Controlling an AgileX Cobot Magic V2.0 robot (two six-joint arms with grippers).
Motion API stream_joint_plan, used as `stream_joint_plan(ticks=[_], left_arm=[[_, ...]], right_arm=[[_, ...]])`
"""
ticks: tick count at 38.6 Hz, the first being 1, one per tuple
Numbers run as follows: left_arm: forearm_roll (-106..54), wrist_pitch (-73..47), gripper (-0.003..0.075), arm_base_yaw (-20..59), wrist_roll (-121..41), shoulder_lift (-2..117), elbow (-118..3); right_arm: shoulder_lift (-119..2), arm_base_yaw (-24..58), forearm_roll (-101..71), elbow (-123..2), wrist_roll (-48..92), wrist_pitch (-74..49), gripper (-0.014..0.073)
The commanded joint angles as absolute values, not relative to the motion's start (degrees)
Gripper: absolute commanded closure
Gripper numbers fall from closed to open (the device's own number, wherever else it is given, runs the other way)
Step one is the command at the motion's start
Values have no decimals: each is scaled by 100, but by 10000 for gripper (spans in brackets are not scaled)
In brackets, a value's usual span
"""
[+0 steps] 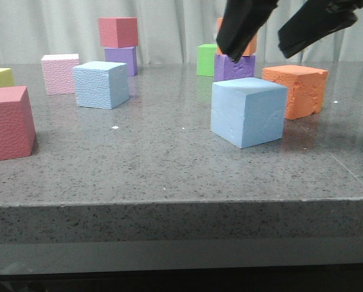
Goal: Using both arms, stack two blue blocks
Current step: 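Lower the right gripper onto the nearer light-blue cube and close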
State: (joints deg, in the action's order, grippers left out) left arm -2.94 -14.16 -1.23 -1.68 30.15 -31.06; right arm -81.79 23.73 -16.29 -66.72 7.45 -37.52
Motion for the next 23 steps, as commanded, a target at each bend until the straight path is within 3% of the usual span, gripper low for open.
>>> stream_joint_plan(ticks=[1, 17, 23], left_arm=[[-324, -923, 60, -118, -131, 3067, -3320], [-324, -923, 60, -118, -131, 3067, -3320], [-324, -923, 60, -118, -131, 3067, -3320]], right_arm=[[-8217, 2384, -1760, -7037, 793, -3658, -69], [-8805, 2390, -1753, -7108, 812, -3859, -62], [-8805, 2390, -1727, -7108, 812, -3906, 102]])
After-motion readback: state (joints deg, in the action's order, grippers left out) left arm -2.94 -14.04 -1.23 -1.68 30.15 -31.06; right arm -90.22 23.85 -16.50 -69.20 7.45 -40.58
